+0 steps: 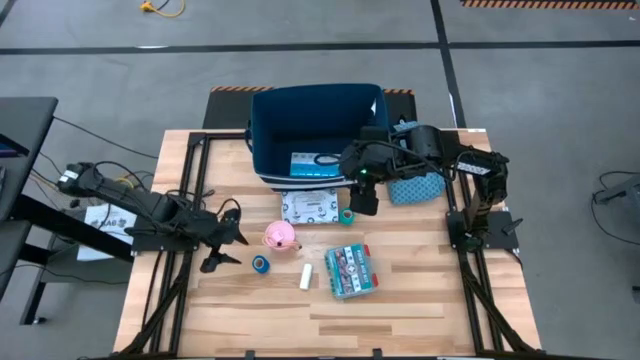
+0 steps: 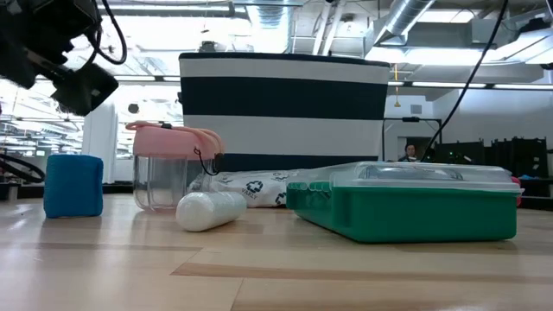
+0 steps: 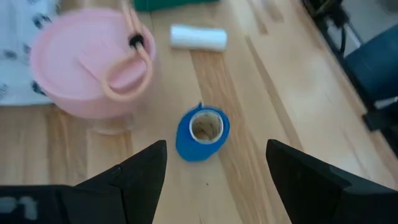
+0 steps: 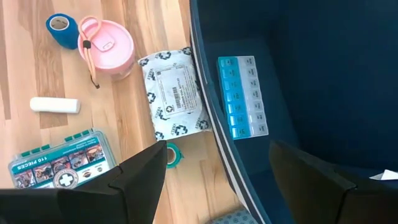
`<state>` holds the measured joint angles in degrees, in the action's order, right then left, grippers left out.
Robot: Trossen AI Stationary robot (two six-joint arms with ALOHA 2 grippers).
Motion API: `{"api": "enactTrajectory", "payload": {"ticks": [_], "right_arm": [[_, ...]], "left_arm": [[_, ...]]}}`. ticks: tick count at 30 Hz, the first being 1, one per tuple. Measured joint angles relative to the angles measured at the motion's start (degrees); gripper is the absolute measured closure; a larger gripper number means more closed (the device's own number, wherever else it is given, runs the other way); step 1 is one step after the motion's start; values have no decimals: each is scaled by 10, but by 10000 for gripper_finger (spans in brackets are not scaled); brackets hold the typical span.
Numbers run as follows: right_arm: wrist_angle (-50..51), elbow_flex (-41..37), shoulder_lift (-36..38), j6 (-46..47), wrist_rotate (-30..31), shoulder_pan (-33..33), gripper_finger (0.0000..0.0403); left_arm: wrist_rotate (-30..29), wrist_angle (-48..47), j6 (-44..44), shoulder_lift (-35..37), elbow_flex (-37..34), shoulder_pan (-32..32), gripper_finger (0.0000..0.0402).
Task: Pick & place medical supplies in basket/bin
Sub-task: Put the blue bandage into the blue bin
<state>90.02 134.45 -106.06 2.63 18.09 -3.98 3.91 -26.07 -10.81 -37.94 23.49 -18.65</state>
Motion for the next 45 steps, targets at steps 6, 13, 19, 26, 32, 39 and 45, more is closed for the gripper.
{"api": "enactTrajectory", "payload": {"ticks": [6, 13, 19, 26, 32, 39, 45], "right_arm": [[0, 0, 0, 0, 0, -2, 127], [0, 0, 0, 0, 0, -2, 127], [0, 0, 0, 0, 0, -2, 127], [0, 0, 0, 2, 0, -2, 127], [0, 0, 0, 4, 0, -2, 127], [0, 0, 0, 4, 0, -2, 127], [0, 0, 0, 4, -2, -2, 127]], "left_arm": [[-7, 5, -4, -45, -1, -21, 138], [-9, 105, -18, -63, -49, -33, 138], [-17, 132, -37, -63, -71, -33, 138], [-16, 124, -54, -78, -71, -33, 138], [-9, 136, -58, -78, -71, -32, 138], [-7, 135, -93, -78, -71, -32, 138], [-19, 118, -95, -78, -71, -32, 126]]}}
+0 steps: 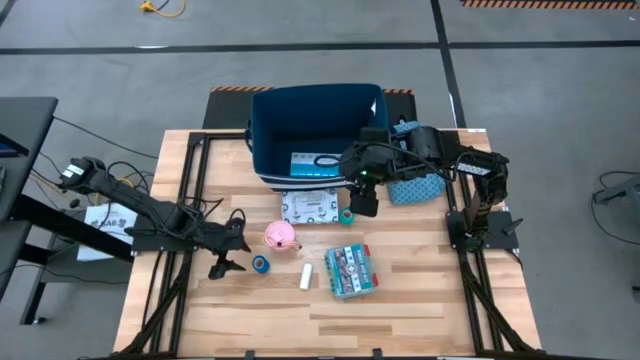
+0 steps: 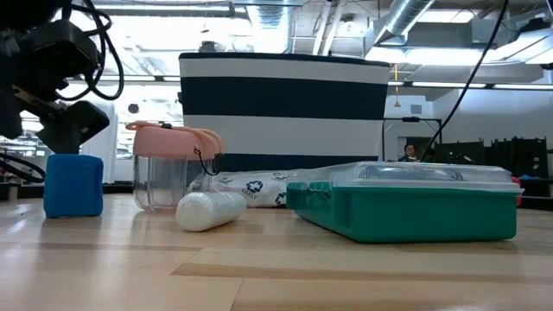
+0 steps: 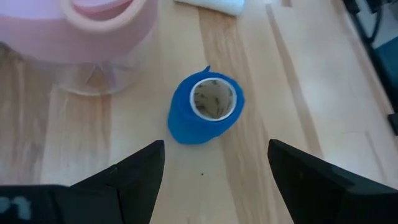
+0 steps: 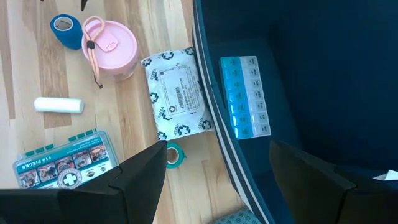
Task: Pick & place medical supplies in basket/bin
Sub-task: Put the blue bandage into the blue bin
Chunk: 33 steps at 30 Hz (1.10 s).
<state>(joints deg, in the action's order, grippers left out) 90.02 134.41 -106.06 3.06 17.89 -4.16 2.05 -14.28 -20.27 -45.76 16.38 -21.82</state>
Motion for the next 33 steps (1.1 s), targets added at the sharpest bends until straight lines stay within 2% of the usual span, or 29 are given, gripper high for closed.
{"api": "enactTrajectory", "payload": {"ticks": [9, 14, 21, 33], "right_arm": [[0, 0, 0, 4, 0, 0, 127], [0, 0, 0, 15, -2, 0, 127], [0, 0, 0, 15, -13, 0, 127], [0, 0, 0, 15, -13, 0, 127]], "left_arm": [[-40, -1, 45, 0, -3, 0, 89], [-44, 30, 29, -2, -40, -6, 83], [-85, 106, 38, -56, -55, -34, 83], [-74, 172, 58, -146, -55, -34, 83]]}}
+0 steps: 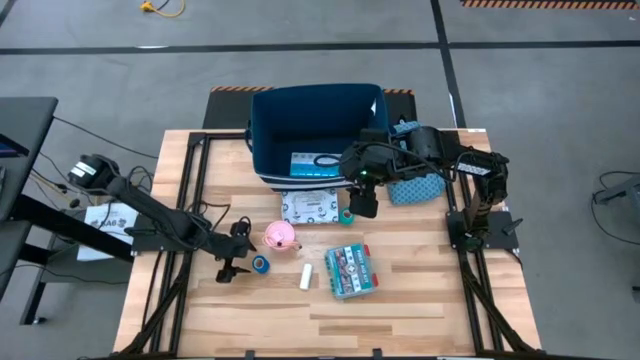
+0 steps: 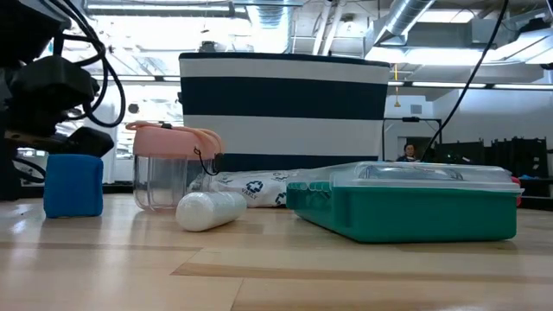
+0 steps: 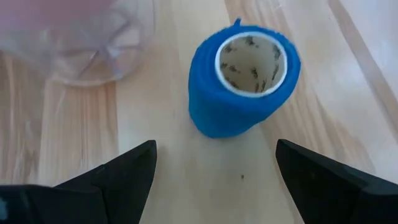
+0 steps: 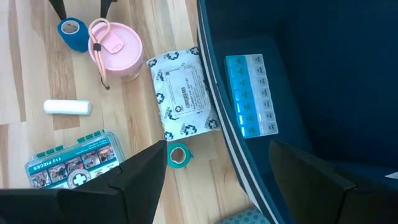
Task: Pick & place medical supplies in basket/bin
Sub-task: Put the blue bandage into the blue bin
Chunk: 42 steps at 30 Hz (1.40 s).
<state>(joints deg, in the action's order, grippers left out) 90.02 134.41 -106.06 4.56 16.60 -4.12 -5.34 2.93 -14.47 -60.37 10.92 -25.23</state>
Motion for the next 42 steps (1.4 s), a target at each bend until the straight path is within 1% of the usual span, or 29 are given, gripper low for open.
{"api": "enactTrajectory", "payload": {"ticks": [10, 26, 38, 42], "right_arm": [[0, 0, 0, 0, 0, 0, 127], [0, 0, 0, -1, -1, 0, 127], [0, 0, 0, -1, -2, 0, 127], [0, 0, 0, -2, -2, 0, 127]], "left_arm": [[1, 72, 23, -56, 0, 3, 83], [8, 179, 29, -136, 0, 6, 83], [3, 200, 55, -139, 0, 11, 84], [1, 201, 59, -139, 0, 11, 96]]}}
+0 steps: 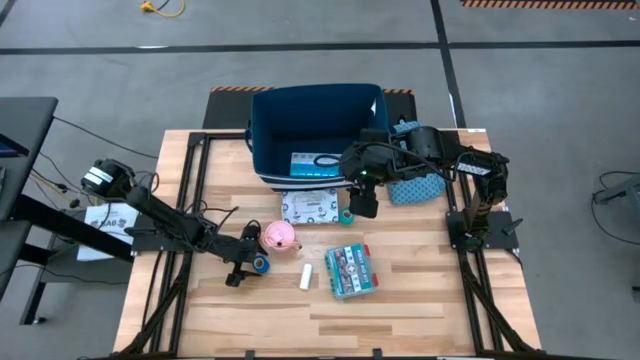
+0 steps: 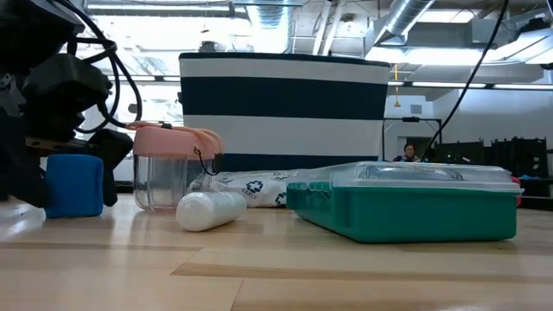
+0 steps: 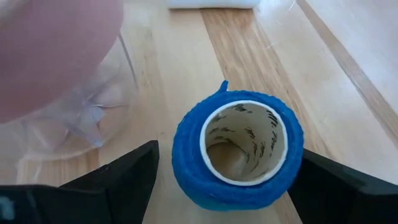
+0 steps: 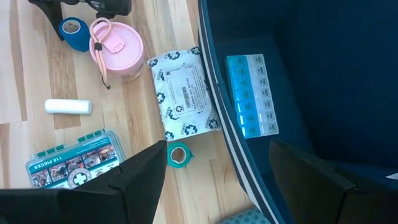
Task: Pick & place medical supplies in basket/bin
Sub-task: Put the blue bandage into the blue bin
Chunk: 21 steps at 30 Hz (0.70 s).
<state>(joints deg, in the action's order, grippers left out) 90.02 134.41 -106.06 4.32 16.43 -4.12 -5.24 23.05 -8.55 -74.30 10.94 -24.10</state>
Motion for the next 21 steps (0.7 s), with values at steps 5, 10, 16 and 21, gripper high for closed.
{"api": "enactTrajectory", "payload": {"ticks": [5, 10, 16, 21], "right_arm": [[0, 0, 0, 0, 0, 0, 127], [0, 0, 0, 0, 0, 0, 127], [0, 0, 0, 1, 0, 0, 127], [0, 0, 0, 1, 0, 0, 127]], "left_arm": [[0, 0, 0, 0, 0, 0, 131], [4, 0, 0, 0, 0, 0, 170], [9, 5, 0, 0, 0, 0, 202], [18, 9, -1, 1, 0, 0, 208]]}}
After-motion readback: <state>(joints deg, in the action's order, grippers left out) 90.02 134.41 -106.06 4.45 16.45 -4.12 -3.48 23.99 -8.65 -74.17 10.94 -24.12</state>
